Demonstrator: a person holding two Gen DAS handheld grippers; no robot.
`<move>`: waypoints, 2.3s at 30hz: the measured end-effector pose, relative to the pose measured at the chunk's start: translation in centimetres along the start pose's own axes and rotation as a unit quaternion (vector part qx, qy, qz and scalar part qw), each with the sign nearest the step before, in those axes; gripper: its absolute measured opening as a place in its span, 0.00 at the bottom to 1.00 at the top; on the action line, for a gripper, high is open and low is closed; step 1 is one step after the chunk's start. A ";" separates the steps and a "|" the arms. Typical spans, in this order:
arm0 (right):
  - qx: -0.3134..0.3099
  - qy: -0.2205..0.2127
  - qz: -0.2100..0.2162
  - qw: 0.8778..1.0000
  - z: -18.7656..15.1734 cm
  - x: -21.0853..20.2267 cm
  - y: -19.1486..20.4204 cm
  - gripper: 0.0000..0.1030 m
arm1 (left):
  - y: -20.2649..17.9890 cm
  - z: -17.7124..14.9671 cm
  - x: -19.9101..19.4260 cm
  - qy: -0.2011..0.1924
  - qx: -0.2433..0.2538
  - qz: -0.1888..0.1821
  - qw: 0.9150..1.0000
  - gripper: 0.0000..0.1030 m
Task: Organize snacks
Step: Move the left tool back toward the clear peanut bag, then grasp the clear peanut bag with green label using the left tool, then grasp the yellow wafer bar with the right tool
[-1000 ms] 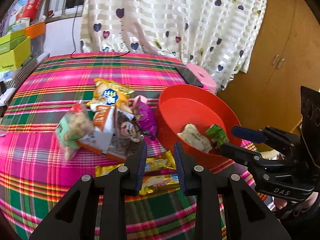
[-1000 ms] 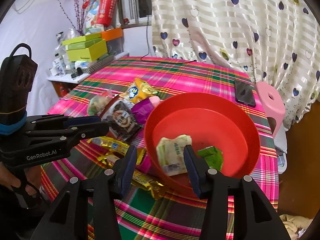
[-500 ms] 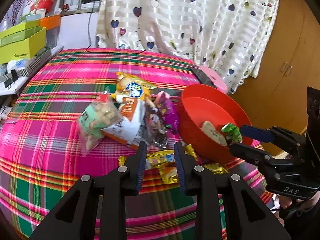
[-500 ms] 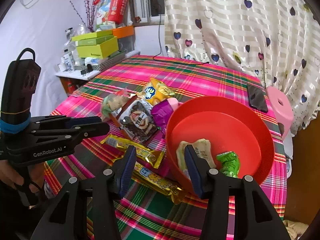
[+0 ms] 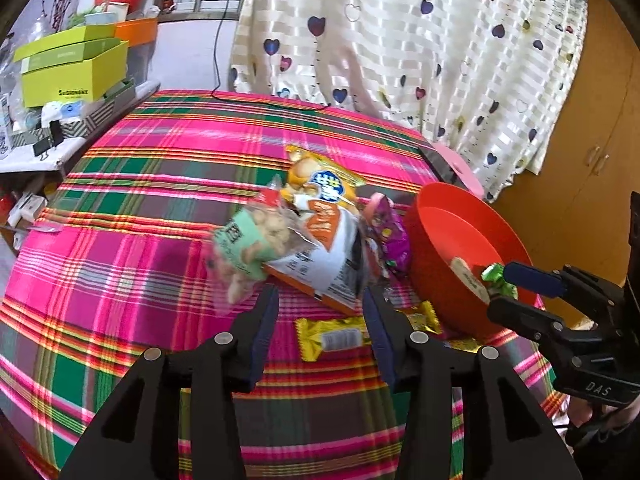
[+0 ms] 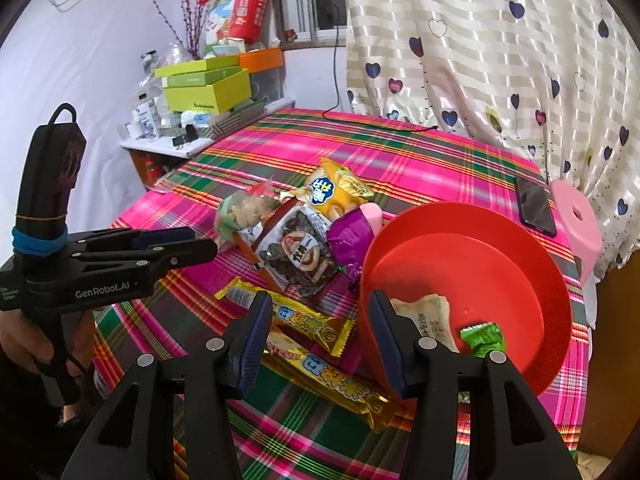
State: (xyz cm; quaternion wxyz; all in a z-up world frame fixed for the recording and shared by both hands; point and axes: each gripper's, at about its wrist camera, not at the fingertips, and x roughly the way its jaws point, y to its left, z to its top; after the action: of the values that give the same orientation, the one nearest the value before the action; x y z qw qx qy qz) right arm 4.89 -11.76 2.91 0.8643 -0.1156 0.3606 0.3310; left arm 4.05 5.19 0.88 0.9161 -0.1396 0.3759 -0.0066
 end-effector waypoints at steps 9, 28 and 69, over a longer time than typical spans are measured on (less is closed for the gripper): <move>-0.015 0.008 0.012 1.000 0.8 1.4 1.0 0.51 | 2.5 1.0 1.0 -0.006 0.000 0.015 1.000 0.52; -0.062 0.053 0.040 0.996 1.0 5.2 3.6 0.51 | 4.4 3.2 5.9 0.016 0.148 -0.029 0.988 0.61; -0.161 0.157 0.038 0.974 0.4 11.7 5.3 0.47 | 6.2 -1.0 1.4 0.017 0.098 -0.004 0.995 0.58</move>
State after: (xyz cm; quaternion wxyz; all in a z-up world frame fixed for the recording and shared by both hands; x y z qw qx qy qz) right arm 7.69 -1.87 -4.82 0.7541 -0.2897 0.4376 0.3948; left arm 3.80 10.74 -2.43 0.9190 -0.0507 0.3879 -0.0497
